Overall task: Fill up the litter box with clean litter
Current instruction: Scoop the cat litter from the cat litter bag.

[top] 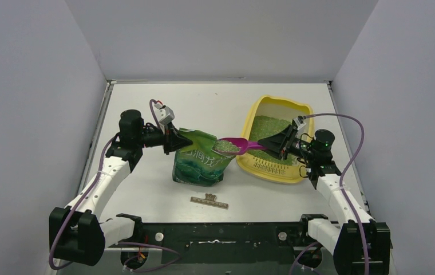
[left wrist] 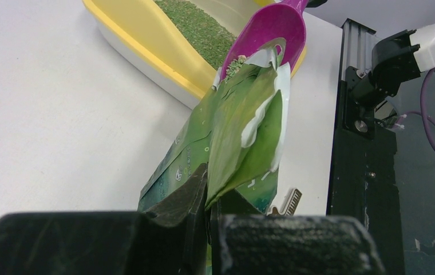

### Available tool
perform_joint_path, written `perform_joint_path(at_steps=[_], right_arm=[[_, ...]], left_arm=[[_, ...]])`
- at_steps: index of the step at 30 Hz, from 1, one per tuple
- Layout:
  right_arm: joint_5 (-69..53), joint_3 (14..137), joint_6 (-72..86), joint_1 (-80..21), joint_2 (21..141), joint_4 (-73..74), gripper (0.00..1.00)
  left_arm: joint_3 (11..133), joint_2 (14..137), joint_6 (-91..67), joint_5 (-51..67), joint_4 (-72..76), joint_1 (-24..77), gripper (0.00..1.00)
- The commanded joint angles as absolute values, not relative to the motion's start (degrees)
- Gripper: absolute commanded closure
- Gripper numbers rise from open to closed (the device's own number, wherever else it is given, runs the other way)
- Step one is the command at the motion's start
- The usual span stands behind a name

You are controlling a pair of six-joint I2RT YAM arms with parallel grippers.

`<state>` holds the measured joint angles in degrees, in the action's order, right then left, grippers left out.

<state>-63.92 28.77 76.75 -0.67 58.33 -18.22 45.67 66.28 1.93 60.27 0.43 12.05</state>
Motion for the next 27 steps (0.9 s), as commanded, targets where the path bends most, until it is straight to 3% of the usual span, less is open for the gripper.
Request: perform_joint_path(at_steps=[1,9,12,14,20,27], right_arm=[[-62.99,27.61,78.87,-0.58,57.42,-24.21,1.0],[-57.13,21.84,90.79,-3.07,62.48,-45.11,1.0],[-55.78,27.2,81.43,-9.48,62.92,-33.17,1.0],[-56.33,27.99,77.59,-7.42,60.3,-25.54,1.0],[-60.86,24.61,81.34,-1.85,57.69,-27.74,1.0],[-62.67,26.29,78.09,-0.16,54.01,-20.07,1.0]], left_arm=[[46.75,66.68,1.68,62.08,3.08,12.44,1.0],[46.78,66.89,1.14,62.37,3.52,12.47,1.0],[46.78,67.13,0.79,62.36,4.25,12.57,1.0],[47.07,67.16,0.65,62.6,3.66,12.52,1.0],[46.7,66.68,1.33,61.96,3.6,12.64,1.0],[46.76,67.1,1.06,61.96,3.63,12.66,1.0]])
